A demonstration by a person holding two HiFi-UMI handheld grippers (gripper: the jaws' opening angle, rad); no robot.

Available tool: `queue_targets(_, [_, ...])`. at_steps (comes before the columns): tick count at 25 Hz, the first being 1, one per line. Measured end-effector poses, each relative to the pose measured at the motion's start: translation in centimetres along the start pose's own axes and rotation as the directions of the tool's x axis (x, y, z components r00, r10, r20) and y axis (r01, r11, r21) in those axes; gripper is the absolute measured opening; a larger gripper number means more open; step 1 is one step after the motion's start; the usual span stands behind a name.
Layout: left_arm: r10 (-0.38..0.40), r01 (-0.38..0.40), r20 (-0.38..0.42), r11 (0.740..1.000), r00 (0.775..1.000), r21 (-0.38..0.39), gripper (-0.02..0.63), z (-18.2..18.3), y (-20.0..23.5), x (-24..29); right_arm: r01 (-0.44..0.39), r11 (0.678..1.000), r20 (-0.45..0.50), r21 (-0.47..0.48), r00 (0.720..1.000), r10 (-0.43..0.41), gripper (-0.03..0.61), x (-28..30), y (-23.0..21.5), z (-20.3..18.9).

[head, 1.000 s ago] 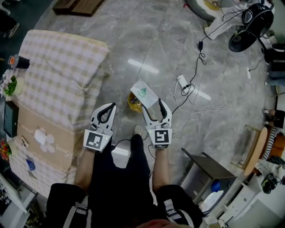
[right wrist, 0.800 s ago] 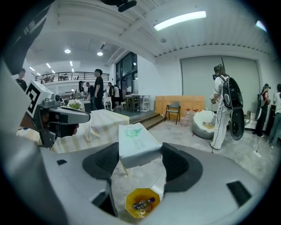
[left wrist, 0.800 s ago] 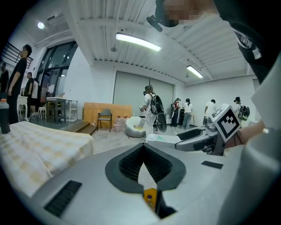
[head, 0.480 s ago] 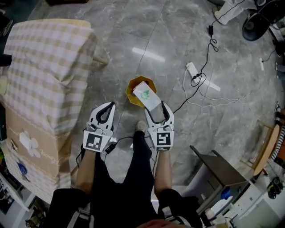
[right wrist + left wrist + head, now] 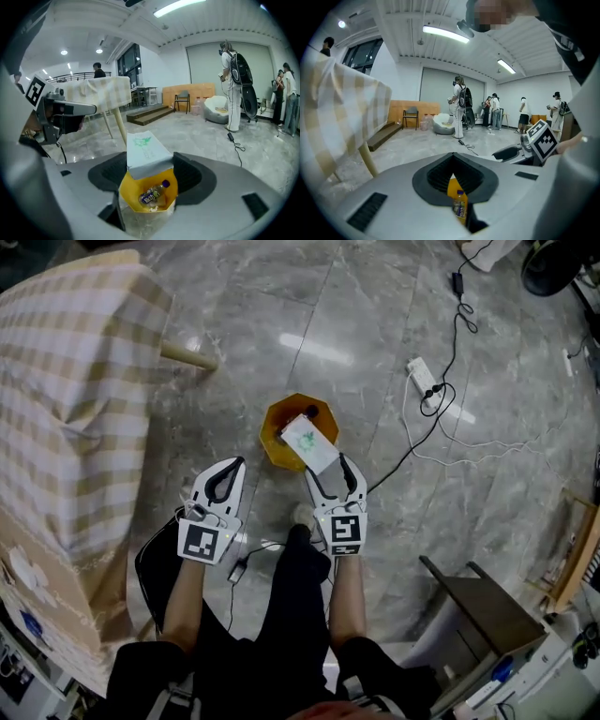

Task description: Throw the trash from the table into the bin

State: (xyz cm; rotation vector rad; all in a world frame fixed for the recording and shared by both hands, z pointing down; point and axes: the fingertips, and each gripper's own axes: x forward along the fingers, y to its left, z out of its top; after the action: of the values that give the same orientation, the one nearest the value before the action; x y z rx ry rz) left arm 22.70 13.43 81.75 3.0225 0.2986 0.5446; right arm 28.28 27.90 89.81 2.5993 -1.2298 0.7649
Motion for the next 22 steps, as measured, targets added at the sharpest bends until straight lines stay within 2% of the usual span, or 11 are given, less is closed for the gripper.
queue_targets(6, [-0.017, 0.017, 0.0, 0.999, 1.0, 0.028, 0.003, -5.2, 0.6, 2.2, 0.004, 1.0, -0.022, 0.028, 1.0, -0.004, 0.318, 4.4, -0.6, -6.4])
queue_targets(12, [-0.01, 0.011, -0.017, 0.999, 1.0, 0.034, 0.003, -6.9, 1.2, 2.7, -0.009, 0.999, -0.043, 0.044, 0.999, 0.011, 0.319, 6.3, -0.9, -8.9])
queue_targets(17, [0.006, -0.005, -0.01, 1.0, 1.0, 0.019, 0.003, -6.4, 1.4, 2.2, -0.006, 0.998, -0.044, 0.069, 0.999, 0.009, 0.324, 6.0, -1.1, -8.8])
queue_targets(22, [0.005, -0.005, 0.005, 1.0, 1.0, 0.008, 0.003, -3.8, 1.4, 1.4, -0.006, 0.997, -0.014, 0.071, 1.0, 0.007, 0.327, 4.3, -0.7, -5.4])
